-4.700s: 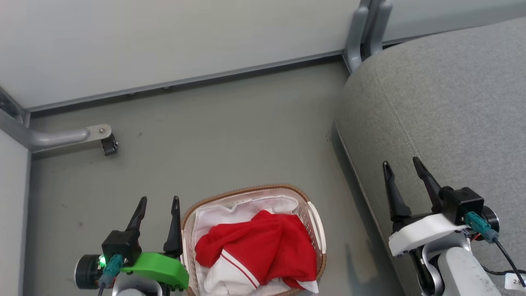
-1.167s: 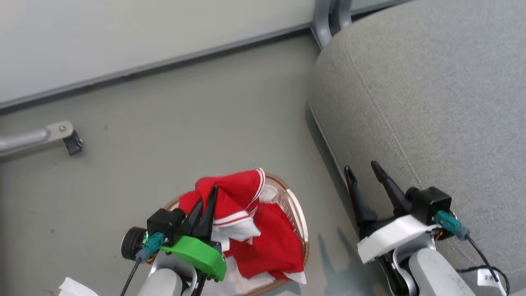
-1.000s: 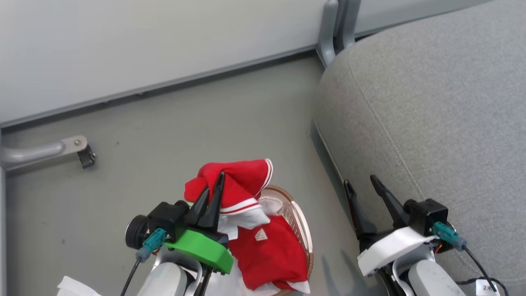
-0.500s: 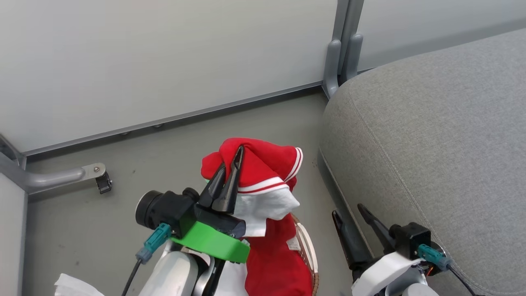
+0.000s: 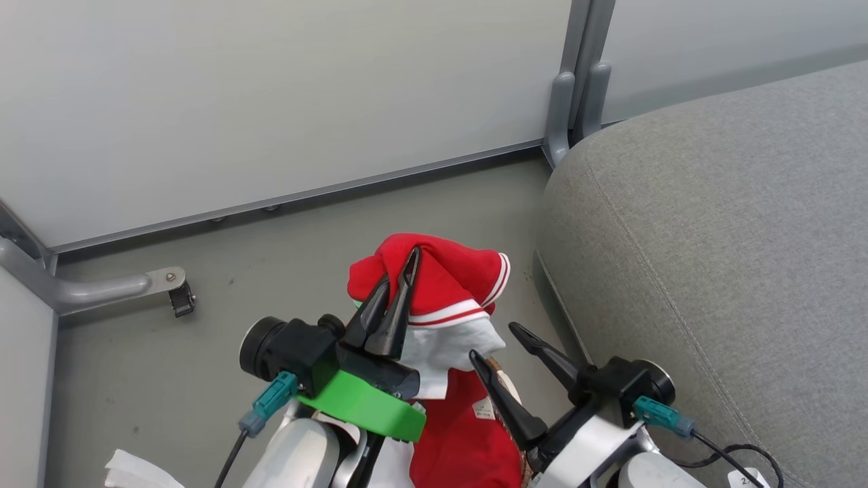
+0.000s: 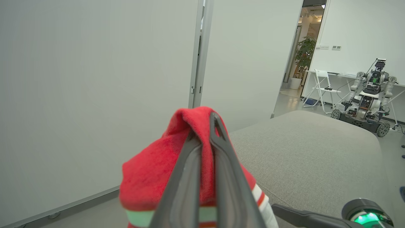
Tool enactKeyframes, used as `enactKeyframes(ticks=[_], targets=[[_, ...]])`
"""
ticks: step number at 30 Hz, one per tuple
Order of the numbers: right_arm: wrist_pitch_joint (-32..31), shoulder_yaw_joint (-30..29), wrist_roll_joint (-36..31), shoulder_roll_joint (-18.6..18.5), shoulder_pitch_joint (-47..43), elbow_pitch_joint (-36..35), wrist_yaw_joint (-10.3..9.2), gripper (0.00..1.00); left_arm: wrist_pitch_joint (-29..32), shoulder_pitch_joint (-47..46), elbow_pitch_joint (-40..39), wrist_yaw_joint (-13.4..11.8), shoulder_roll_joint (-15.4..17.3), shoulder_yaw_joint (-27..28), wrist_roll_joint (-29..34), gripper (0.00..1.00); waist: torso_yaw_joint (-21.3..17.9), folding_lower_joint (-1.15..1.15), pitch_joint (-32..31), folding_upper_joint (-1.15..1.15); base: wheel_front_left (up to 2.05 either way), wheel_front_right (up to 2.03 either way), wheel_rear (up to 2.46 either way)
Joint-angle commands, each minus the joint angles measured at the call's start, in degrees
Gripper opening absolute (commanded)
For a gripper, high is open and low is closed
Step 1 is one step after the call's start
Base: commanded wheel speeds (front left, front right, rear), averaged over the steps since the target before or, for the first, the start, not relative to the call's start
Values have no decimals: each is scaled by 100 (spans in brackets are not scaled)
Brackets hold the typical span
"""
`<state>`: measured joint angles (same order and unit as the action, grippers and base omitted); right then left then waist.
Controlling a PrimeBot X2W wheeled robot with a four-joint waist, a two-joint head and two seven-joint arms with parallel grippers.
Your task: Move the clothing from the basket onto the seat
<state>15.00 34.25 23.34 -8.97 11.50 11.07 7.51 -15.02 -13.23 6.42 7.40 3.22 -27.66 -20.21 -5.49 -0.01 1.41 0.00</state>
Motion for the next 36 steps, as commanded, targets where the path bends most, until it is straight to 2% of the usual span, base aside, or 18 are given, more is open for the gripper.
enactKeyframes(ticks=[1, 11, 18, 23, 24, 25, 34, 35, 36], targets=[[26, 119, 59, -76, 111, -69, -5, 100, -23, -13, 17, 15, 0, 0, -27, 0, 5, 1, -3, 0, 0, 0, 0], [27, 650, -62, -137, 786, -11, -5, 100, -23, -120, 105, 15, -20, -342, -101, 0, 102, 1, 14, 0, 0, 0, 0], [27, 580, -506, 11, 1077, 249, -5, 100, -22, -164, 132, 15, -28, -619, -215, 0, 221, 1, -4, 0, 0, 0, 0], [26, 564, -508, 131, 1046, 629, -5, 100, -23, -176, 93, 15, -32, -814, -316, 0, 281, 1, -49, 0, 0, 0, 0], [27, 565, -466, 157, 1041, 707, -5, 41, -23, -175, 82, 15, -33, -849, -346, 0, 290, 1, -56, 0, 0, 0, 0], [27, 547, -449, 174, 1044, 760, -5, 0, -23, -176, 76, 15, -32, -872, -354, 0, 298, 1, -63, 0, 0, 0, 0], [27, 197, -294, 307, 896, 828, -5, 0, -22, -149, 76, 15, -35, -929, -388, 0, 311, 1, -83, 0, 0, 0, 0], [27, 163, -295, 309, 871, 800, -5, 0, -23, -135, 69, 15, -35, -895, -365, 19, 285, 1, -73, 0, 0, 0, 0], [27, 118, -297, 303, 842, 766, -5, 0, -22, -98, 99, 15, -33, -859, -355, 49, 245, 1, -59, 0, 0, 0, 0]])
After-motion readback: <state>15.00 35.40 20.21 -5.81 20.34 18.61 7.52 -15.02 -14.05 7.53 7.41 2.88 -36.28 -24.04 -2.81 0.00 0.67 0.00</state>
